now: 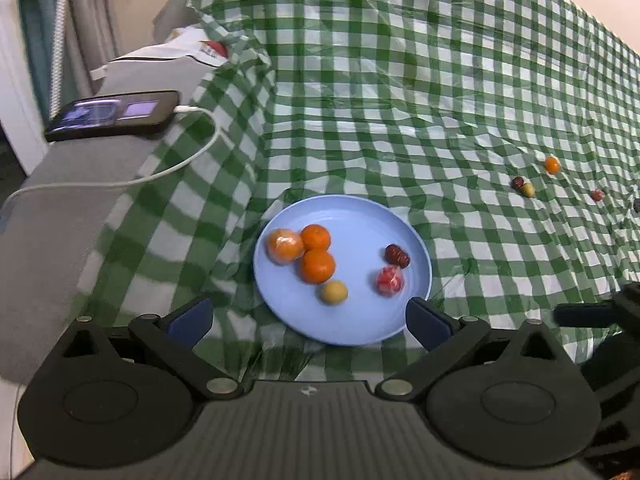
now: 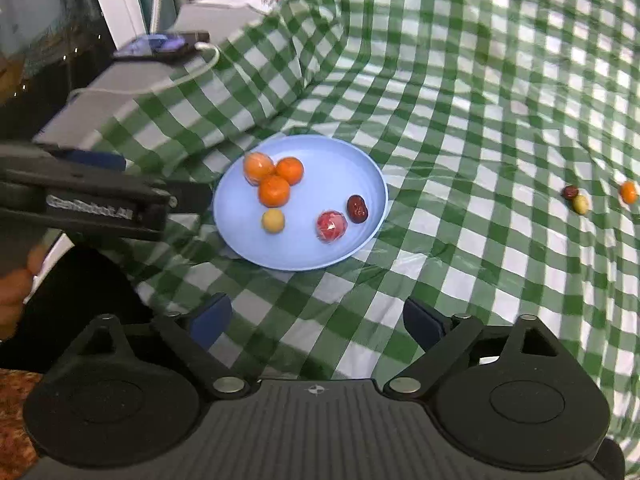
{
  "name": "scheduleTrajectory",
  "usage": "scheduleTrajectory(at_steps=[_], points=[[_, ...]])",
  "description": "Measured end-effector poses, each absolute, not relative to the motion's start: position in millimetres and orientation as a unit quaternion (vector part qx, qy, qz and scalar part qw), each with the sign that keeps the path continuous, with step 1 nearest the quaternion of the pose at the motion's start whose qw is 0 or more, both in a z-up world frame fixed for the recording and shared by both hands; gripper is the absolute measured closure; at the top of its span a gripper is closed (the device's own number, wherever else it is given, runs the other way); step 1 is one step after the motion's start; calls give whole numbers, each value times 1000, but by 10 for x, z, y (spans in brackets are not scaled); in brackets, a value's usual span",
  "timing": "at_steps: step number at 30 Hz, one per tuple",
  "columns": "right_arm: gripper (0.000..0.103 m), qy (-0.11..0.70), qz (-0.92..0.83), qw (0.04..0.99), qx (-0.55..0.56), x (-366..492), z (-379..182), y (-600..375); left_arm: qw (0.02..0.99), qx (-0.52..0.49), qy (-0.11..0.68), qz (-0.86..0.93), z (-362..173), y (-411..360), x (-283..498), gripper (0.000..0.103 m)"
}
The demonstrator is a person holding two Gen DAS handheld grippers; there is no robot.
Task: Organize fruits
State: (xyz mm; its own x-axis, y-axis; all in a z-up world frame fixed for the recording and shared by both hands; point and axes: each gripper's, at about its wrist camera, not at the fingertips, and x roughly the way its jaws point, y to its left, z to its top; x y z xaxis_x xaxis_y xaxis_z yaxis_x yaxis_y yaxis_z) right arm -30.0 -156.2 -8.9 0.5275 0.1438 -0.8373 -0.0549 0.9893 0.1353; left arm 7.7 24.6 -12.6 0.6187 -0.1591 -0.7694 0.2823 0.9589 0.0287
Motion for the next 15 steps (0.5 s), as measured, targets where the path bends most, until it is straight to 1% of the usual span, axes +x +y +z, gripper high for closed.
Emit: scheduleTrajectory(at_steps=[9,15], points=[[5,436,45,898,30,-655,150,-1491,906,53,402,-121,61,289,-288,0],[5,414,37,909,35,-803,249,-1507,914,64,383,-118,162,237,-429,0]])
